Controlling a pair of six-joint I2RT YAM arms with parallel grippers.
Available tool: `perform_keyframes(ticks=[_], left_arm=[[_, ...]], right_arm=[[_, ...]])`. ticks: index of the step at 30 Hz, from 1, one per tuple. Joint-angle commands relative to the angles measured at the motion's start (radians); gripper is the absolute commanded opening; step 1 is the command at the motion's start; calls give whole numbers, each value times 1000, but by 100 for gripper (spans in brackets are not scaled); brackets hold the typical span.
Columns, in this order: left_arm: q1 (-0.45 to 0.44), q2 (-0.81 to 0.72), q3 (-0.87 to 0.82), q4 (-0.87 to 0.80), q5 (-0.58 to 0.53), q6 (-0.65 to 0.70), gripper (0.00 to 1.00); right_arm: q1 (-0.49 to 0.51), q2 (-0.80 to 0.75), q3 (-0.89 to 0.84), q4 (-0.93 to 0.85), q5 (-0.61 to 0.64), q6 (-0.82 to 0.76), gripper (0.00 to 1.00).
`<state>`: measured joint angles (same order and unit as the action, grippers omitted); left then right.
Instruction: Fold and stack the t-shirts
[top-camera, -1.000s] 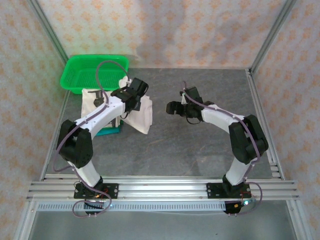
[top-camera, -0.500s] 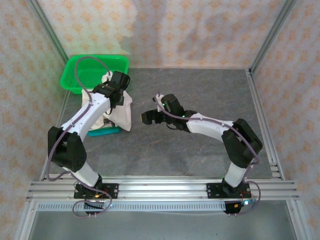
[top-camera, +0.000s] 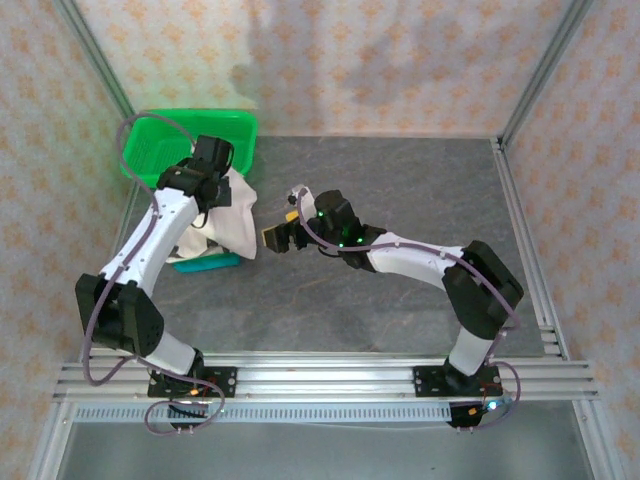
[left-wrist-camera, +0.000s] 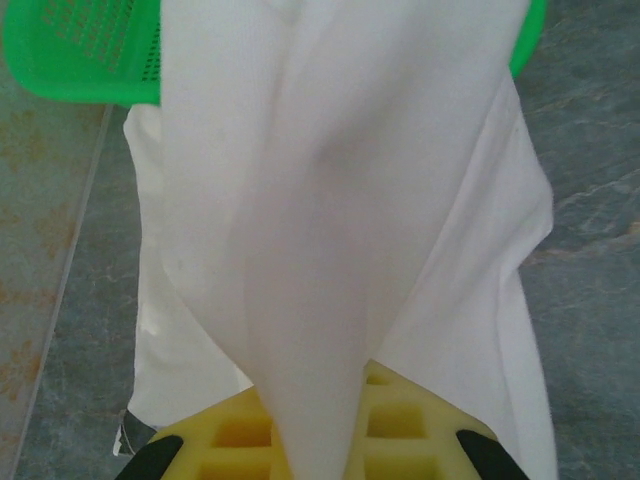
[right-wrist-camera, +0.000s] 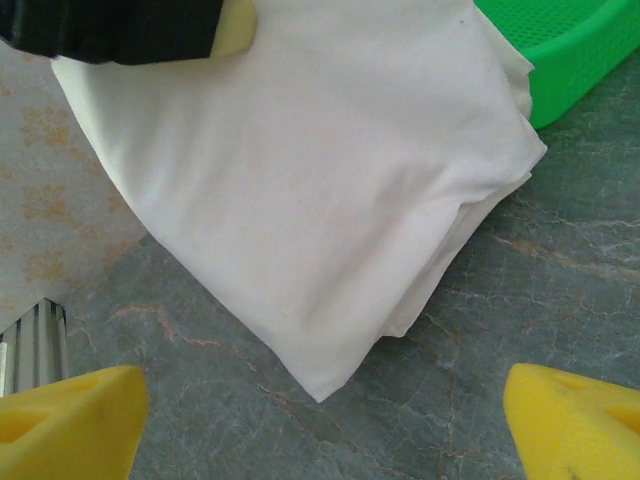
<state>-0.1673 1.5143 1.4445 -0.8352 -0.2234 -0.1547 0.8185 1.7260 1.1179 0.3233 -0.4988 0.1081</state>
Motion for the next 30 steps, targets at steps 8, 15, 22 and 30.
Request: perform_keyframes(ticks=[8, 15, 22, 30], left_arm=[[16, -27, 129, -31, 73, 20, 0], [47, -2, 156, -73, -24, 28, 0], [112, 7, 122, -58, -25, 16, 0], [173, 20, 23, -27, -47, -38, 0]], right_arm=[[5, -32, -20, 71, -28, -10, 92], [6, -30, -26, 67, -27, -14, 91], [5, -17, -21, 74, -32, -5, 91], [5, -9, -22, 72, -27, 4, 91]])
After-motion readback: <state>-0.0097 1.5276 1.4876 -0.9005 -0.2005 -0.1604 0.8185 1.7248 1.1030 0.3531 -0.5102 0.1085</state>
